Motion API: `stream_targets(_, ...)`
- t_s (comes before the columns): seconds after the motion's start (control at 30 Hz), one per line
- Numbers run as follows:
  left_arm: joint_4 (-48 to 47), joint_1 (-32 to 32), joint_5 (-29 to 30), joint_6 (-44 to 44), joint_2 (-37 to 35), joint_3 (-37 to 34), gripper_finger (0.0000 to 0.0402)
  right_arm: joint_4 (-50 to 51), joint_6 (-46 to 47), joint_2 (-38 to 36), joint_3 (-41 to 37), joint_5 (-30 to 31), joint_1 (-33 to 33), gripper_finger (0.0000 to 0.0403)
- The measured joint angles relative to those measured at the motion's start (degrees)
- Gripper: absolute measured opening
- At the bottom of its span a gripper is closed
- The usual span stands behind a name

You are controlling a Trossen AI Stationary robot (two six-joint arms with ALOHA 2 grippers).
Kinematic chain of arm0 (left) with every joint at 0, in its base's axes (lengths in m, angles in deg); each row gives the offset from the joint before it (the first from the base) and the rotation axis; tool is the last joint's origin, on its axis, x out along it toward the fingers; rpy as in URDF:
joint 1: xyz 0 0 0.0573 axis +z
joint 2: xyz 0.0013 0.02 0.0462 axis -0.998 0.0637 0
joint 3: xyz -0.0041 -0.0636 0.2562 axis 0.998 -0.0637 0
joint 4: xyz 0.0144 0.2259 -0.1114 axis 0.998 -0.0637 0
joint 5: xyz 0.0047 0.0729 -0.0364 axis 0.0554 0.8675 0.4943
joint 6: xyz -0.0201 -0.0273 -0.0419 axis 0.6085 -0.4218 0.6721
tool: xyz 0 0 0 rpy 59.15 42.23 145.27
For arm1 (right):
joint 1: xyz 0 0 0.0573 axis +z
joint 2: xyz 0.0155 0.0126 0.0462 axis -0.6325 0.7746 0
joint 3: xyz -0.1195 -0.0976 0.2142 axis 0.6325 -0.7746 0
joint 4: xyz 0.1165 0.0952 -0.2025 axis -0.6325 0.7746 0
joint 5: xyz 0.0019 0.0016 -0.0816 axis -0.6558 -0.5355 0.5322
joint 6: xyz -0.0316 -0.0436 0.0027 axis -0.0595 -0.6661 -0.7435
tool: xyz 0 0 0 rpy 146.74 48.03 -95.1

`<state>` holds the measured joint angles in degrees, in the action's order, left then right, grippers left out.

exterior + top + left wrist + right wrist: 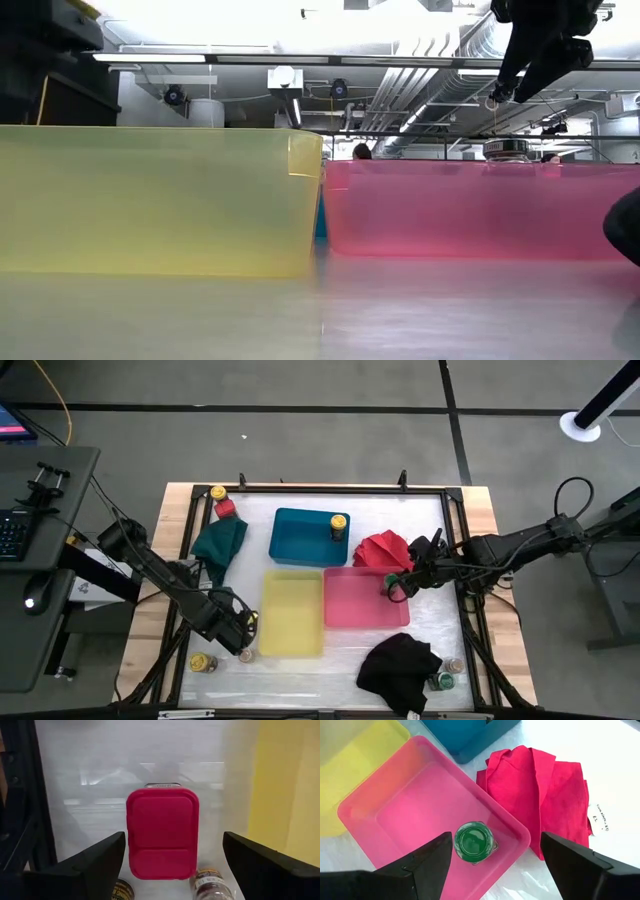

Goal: Sort spices by type
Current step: Put the red spice bottle into the yellow bin

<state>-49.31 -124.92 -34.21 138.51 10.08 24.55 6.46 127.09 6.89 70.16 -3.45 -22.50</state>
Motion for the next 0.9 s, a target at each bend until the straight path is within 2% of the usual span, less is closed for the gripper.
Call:
stream_targets(0.23,-2.48,0.79,-0.09,1.97,0.6,-0.17,0.0323,0.01,-0.06,0.0,0.0,0.01,0.0,0.0298)
stream_targets(0.47,6.3,1.12,-1.66,3.34,0.45,-6.37,0.0323,0.02,-0.08,0.0,0.0,-0.01,0.0,0.0298)
stream_targets(0.73,6.87,1.5,-1.77,2.29,0.45,-8.22,0.032,-0.01,-0.06,0.0,0.0,-0.01,0.0,0.0299)
stream_targets(0.8,7.18,1.5,-1.77,0.84,0.45,-8.22,0.0308,-0.01,-0.07,0.0,0.0,-0.01,0.0,0.0299)
stream_targets(0.9,7.83,1.5,-2.6,-2.09,0.45,-8.22,0.0262,-0.01,0.13,0.0,0.0,-0.01,0.0,0.0298)
